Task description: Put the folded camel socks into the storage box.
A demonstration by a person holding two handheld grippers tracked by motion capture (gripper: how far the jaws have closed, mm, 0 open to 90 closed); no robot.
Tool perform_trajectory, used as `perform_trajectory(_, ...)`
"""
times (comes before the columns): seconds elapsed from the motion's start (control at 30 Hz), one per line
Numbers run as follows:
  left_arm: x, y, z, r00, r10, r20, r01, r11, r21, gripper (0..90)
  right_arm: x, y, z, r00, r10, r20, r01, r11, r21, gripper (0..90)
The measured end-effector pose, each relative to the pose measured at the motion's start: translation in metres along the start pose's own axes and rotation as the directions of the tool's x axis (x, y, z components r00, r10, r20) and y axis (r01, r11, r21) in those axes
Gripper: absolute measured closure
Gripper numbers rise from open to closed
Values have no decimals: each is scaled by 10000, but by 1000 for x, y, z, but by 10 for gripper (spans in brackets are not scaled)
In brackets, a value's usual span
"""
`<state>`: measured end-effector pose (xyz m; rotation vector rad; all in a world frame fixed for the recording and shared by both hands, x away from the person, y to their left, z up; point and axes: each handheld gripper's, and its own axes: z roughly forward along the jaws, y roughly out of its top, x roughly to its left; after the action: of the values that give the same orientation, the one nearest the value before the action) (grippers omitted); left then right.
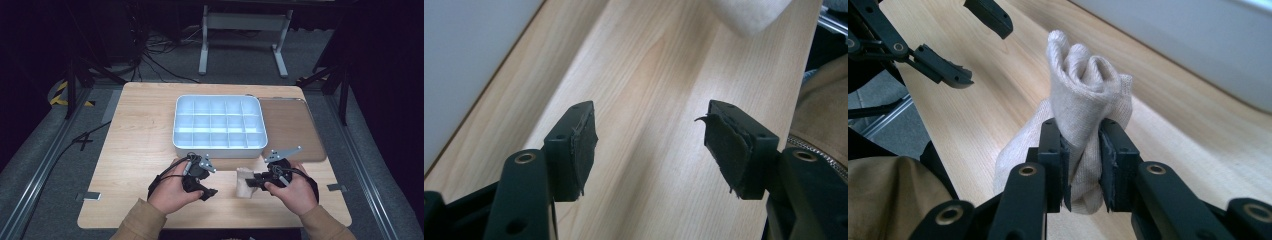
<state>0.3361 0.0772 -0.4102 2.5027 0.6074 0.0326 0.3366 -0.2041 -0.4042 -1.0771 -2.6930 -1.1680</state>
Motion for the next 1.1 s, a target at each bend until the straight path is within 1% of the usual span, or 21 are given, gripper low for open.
perform_trajectory(0.07,2,-2,-3,10000,-71,-5,71,10000,-12,381,0,7,-5,10000,-49,25,49,10000,-37,746)
perform_trajectory(0.1,3,-3,-4,9999,-145,-43,145,9998,-150,379,0,10,-7,9999,-89,65,89,10000,-26,746)
perform_trajectory(0.17,5,-4,-6,9998,-172,-89,172,9998,-87,379,-1,16,-11,9999,-116,123,116,9999,-39,746)
perform_trajectory(0.27,6,-7,-10,9996,-239,-123,237,9996,-153,377,-4,23,-16,9995,-188,262,189,9998,-9,745)
perform_trajectory(0.4,9,-9,-13,9993,-324,-187,319,9991,-267,375,-7,28,-20,9992,-207,341,209,9998,-43,744)
perform_trajectory(0.43,9,-10,-15,9992,-329,-205,325,9993,-205,372,-8,29,-22,9994,-154,322,158,9998,-104,744)
perform_trajectory(0.5,11,-13,-18,9989,-409,-226,402,9986,-337,370,-9,31,-27,9997,-29,249,34,9998,-201,743)
perform_trajectory(0.53,12,-14,-20,9984,-517,-216,507,9978,-435,370,-10,33,-28,9996,-67,281,73,9997,-222,743)
perform_trajectory(0.63,15,-16,-24,9976,-623,-289,607,9967,-538,369,-14,37,-32,9993,-104,355,112,9997,-218,742)
perform_trajectory(0.7,17,-17,-25,9976,-628,-283,615,9970,-462,367,-16,38,-33,9991,-110,398,117,9998,-184,742)
perform_trajectory(0.77,17,-17,-25,9973,-677,-275,662,9964,-527,365,-20,40,-34,9989,-95,468,102,9998,-160,742)
perform_trajectory(0.87,18,-18,-26,9974,-657,-308,643,9969,-445,365,-24,44,-37,9982,-37,600,44,9999,-128,742)
perform_trajectory(1.1,20,-20,-28,9967,-709,-388,686,9961,-562,363,-36,55,-43,9960,45,889,-32,9999,-148,741)
